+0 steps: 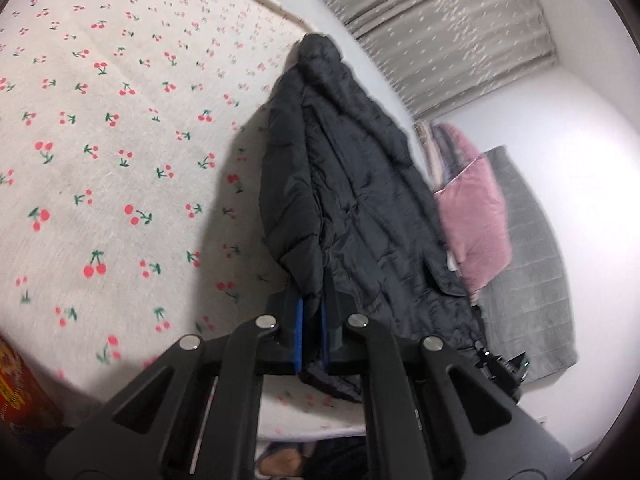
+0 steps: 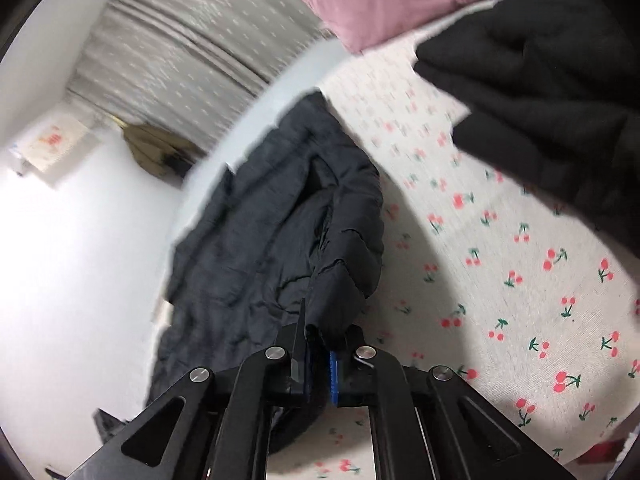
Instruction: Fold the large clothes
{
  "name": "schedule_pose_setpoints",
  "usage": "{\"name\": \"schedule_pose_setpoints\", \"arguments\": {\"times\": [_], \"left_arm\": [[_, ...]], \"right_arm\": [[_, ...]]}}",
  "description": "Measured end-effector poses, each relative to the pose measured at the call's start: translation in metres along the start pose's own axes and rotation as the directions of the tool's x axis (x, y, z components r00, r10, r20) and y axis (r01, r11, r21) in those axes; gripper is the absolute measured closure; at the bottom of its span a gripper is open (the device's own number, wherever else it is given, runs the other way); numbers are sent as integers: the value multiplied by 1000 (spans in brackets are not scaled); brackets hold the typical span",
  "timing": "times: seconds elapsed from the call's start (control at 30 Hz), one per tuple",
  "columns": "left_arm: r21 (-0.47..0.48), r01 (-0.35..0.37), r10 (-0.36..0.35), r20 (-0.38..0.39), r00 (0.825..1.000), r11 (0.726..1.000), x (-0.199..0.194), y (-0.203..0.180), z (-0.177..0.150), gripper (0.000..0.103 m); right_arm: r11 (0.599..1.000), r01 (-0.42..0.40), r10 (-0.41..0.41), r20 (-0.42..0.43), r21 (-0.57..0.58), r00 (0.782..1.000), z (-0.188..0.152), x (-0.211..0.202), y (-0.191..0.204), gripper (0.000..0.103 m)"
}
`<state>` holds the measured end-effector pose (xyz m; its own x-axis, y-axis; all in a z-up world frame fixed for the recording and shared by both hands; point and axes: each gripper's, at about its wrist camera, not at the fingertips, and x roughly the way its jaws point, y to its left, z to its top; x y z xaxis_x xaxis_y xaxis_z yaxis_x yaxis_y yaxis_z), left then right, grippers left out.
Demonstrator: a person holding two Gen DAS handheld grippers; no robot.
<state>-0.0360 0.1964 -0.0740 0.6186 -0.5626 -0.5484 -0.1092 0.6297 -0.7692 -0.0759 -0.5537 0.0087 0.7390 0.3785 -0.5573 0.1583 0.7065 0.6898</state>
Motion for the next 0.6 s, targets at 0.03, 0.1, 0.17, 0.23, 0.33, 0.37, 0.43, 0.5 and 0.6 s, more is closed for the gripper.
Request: {"name": "schedule_pose_setpoints", "arguments": {"times": [0.03, 0.1, 0.17, 0.23, 0.33, 0.37, 0.43, 0.5, 0.6], "left_arm": [[4, 8, -8, 10, 1000, 1000, -7, -4, -4, 95], [29, 4, -5, 26, 1000, 1000, -19, -13, -12, 96], [39, 25, -26, 31, 999, 999, -33, -21, -22, 96], [46, 44, -46, 34, 998, 998, -46, -27, -28, 96], [82, 54, -59, 60, 996, 995, -72, -42, -39, 96], [89, 57, -63, 67, 996, 994, -78, -46, -41, 96], [112, 62, -73, 99, 992, 992, -97, -56, -45, 96], [123, 63, -79, 128, 989, 990, -108, -63, -46, 96], [129, 74, -95, 160, 983, 989, -114, -73, -42, 96]], "right_arm": [[1000, -30, 30, 24, 1, 999, 0, -9, 2, 98], [997, -75, 74, 57, 8, 996, -4, -25, 3, 98], [993, -114, 112, 74, 12, 991, -9, -37, 5, 98], [988, -154, 151, 89, 22, 984, -14, -49, 8, 98], [975, -221, 217, 112, 30, 970, -19, -71, 13, 99], [971, -239, 235, 120, 22, 964, -21, -78, 17, 99], [963, -269, 266, 137, 2, 954, -24, -96, 24, 99], [957, -290, 290, 151, -28, 945, -25, -109, 34, 99], [948, -312, 318, 151, -64, 936, -23, -118, 50, 99]]}}
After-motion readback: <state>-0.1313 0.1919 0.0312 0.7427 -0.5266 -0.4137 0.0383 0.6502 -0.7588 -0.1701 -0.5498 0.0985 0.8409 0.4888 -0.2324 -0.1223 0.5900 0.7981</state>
